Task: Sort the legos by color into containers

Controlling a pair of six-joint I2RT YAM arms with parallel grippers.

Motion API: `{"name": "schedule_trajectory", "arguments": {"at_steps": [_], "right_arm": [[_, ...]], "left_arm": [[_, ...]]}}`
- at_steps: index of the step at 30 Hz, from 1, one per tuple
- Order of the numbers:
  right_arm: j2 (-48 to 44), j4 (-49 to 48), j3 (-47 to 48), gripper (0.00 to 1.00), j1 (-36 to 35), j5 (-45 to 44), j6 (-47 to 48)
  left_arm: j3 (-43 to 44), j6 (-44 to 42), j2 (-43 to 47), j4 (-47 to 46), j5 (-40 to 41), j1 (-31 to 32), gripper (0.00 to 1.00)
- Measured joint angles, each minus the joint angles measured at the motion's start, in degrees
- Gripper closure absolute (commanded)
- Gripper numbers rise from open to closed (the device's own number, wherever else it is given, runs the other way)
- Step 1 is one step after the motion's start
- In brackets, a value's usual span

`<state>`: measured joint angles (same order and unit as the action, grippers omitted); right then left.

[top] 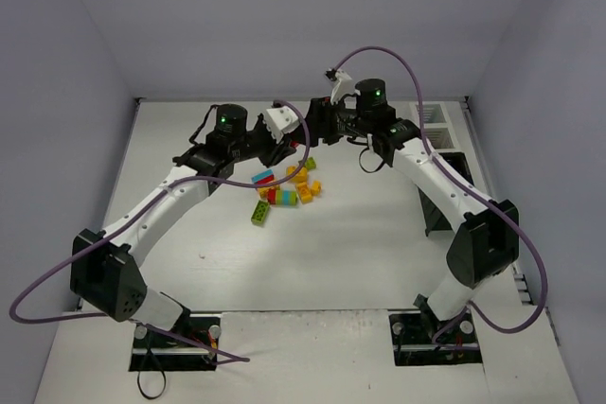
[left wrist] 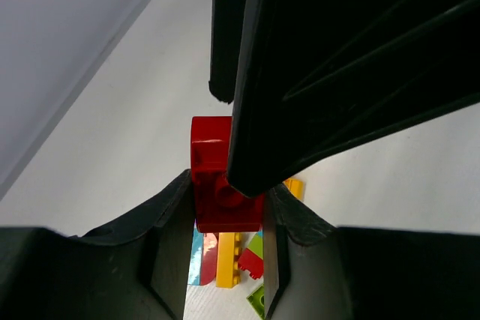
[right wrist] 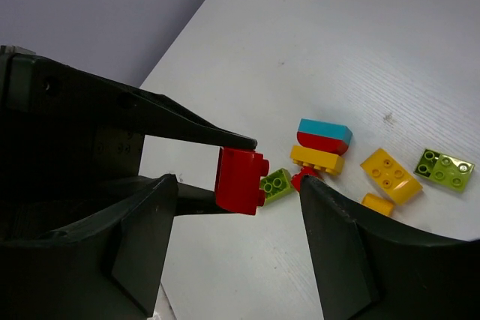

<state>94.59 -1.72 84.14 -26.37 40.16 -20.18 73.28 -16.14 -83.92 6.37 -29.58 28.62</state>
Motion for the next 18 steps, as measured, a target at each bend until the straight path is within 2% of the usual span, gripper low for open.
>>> {"name": "schedule_trajectory", "arguments": {"at_steps": [2,9,18], "right_arm": [[0.0,0.0,0.0,0.4,-0.3,0.2,0.0],[0.0,0.0,-0.2,0.55,-0.4,0.4,-0.4],[0.0,0.0,-1.8,0.66,-0.7,1.7,-0.5]], "left_arm": [[-0.1,-0.3,0.8,-0.2,-0.2,0.2,1.0],[-1.0,-1.3,2.0,-0.7,-0.4,1.2,1.0],[-2.7,-1.7,2.0,-2.2,0.9,2.4,1.0]]}}
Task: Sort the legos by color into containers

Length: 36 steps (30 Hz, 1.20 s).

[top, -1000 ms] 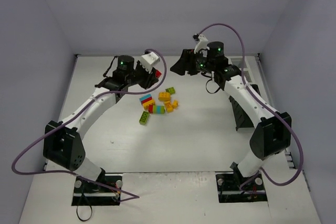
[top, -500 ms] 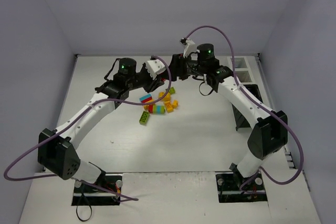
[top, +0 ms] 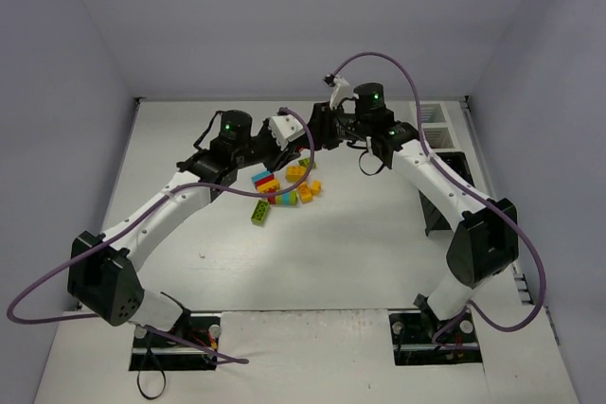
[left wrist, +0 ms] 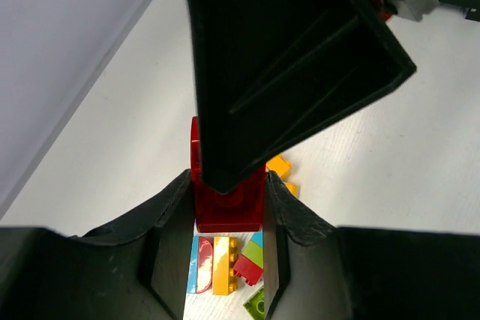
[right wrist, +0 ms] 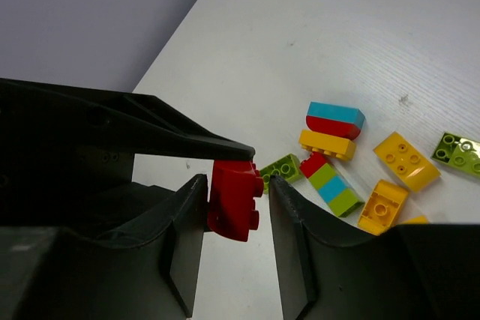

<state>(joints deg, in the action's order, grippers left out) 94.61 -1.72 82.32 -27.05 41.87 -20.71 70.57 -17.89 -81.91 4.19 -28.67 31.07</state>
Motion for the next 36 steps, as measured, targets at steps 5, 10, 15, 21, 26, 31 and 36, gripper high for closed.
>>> {"name": "schedule_trajectory", "arguments": {"at_steps": [5,10,15,21,26,31,36], "right_arm": [[0.0,-0.2,-1.1,0.71,0.0,1.1,-0.3],[0.0,-0.4,-1.3,0.99,0.0,1.4,-0.8],[0.0,0.0,-1.3,1.0,0.1,-0.4,0.5],[0.0,2.4,-1.3,1.0,4.7,-11.4,3.6],[-0.3,3.5,-1.4,1.0,14.6,-27.1,4.1],[-0.7,4.9,-1.9,1.0,22.5,-42.1,3.3],[-0.6,6.1,-1.9,1.0,27.3,-49.0,2.3]], "left_arm": [[0.0,0.0,0.0,-1.3,0.8,0.0,1.0],[-0.2,0.0,-0.1,-1.5,1.7,0.1,0.72],[-0.4,0.6,-0.2,-1.8,2.7,0.2,0.38],[-4.4,5.3,-0.2,-3.2,9.0,0.2,0.22],[-7.8,13.0,0.9,-1.6,16.6,0.2,0.22],[-9.8,21.9,5.2,3.5,23.1,0.2,0.22],[-11.7,28.1,9.9,7.5,26.5,0.2,0.22]]}}
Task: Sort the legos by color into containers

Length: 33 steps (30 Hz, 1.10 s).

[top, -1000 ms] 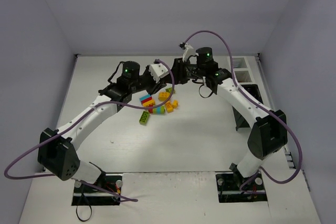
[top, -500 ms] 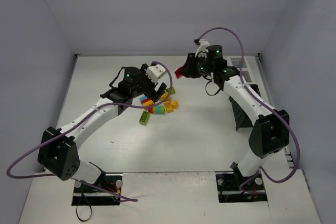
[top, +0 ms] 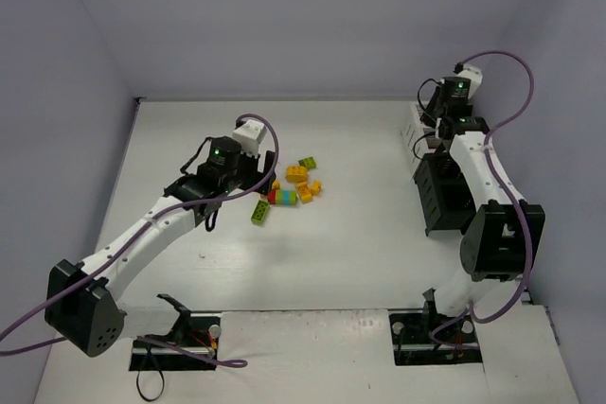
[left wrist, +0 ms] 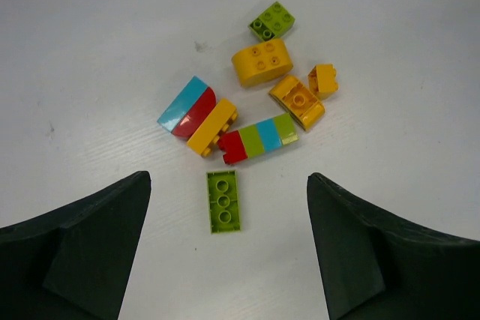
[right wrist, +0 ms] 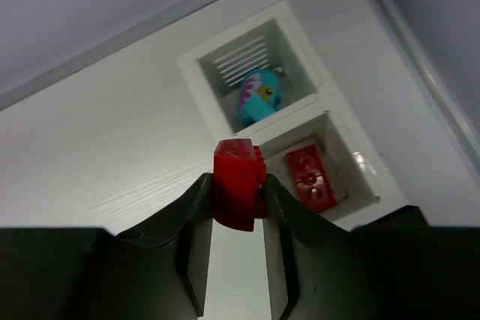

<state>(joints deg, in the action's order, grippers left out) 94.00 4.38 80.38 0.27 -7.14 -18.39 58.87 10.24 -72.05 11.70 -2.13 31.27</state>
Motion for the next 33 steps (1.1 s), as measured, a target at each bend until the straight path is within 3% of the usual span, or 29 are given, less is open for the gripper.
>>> {"name": "schedule_trajectory", "arguments": {"at_steps": [8,11,15,18,22,26,33], "right_arm": [[2.8,0.3,0.0,0.98,5.2,-3.8,-1.7],[5.0,0.7,0.0,0.82,5.7,-3.9,-2.5],[7.1,1.4,-0.2,0.53,5.7,-3.1,-3.0],[7.1,1.8,-0.2,0.41,5.7,-2.3,-2.9],[7.0,2.2,-0.2,0.39,5.2,-1.3,-2.6],[5.6,3.0,-0.2,0.51,2.7,-0.7,-2.0],[0.9,2.6,-0.2,0.55,-13.0,2.2,-1.0]], "left_arm": [[-1.6,4.2,2.0,5.8,3.0,-0.1,0.22],[-1.6,4.9,2.0,6.5,3.7,-0.1,0.22],[-1.5,5.3,1.9,7.6,4.2,-0.2,0.22],[-1.0,5.7,0.9,8.8,4.5,-0.2,0.22],[-0.2,6.4,-0.7,9.4,4.5,-0.2,0.22],[0.7,6.7,-2.1,9.8,4.6,-0.3,0.22],[2.6,7.6,-2.9,10.8,4.8,-0.8,0.22]]}}
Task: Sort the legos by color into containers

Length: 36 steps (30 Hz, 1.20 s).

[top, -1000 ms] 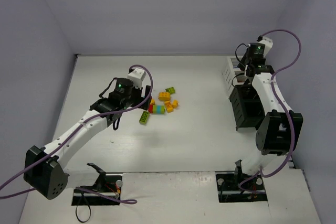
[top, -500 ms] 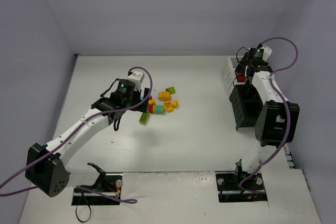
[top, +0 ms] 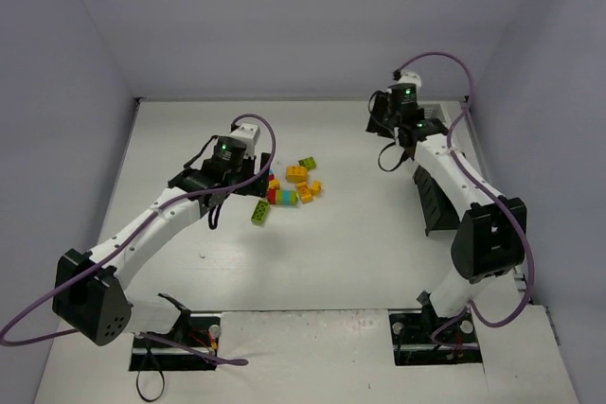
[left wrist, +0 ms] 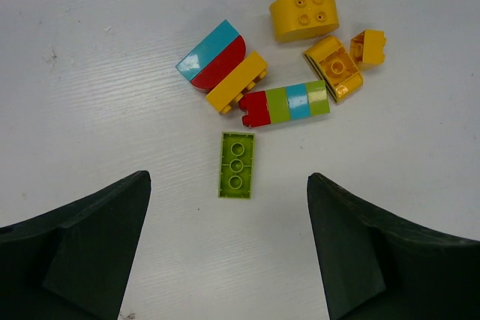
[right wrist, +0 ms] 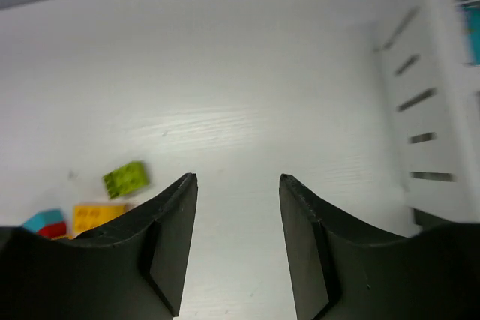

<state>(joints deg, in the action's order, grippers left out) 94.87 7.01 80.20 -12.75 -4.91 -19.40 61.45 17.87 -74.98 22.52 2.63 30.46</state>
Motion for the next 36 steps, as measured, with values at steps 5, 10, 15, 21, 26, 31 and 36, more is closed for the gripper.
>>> {"name": "schedule_trajectory", "arguments": {"at_steps": [5,10,15,21,26,31,36], "right_arm": [[1.4,-0.2,-0.9,0.5,-8.1,1.3,-0.3],[8.3,-0.4,-1.0,0.49,-15.6,2.0,-2.4],[14.9,-0.3,-1.0,0.49,-20.3,2.1,-5.6],[17.6,-0.7,-1.8,0.52,-22.3,0.6,-10.8],[19.5,-1.0,-2.8,0.61,-22.6,-1.1,-13.1],[20.6,-1.5,-3.7,0.89,-22.6,-2.3,-14.1],[20.1,-1.6,-4.1,1.0,-22.4,-4.7,-13.5]], "left_arm": [[0.7,1.9,-0.7,0.9,0.3,-0.7,0.22],[0.7,3.6,-0.8,2.1,0.3,-1.2,0.22],[0.7,5.0,-0.7,3.0,0.3,-1.3,0.22],[0.2,6.3,0.9,3.8,0.3,-1.4,0.22],[-1.2,6.7,2.6,4.4,0.3,-1.7,0.22],[-1.3,6.9,2.7,4.6,0.4,-1.7,0.22],[-1.3,6.9,2.7,4.6,0.4,-1.7,0.22]]}}
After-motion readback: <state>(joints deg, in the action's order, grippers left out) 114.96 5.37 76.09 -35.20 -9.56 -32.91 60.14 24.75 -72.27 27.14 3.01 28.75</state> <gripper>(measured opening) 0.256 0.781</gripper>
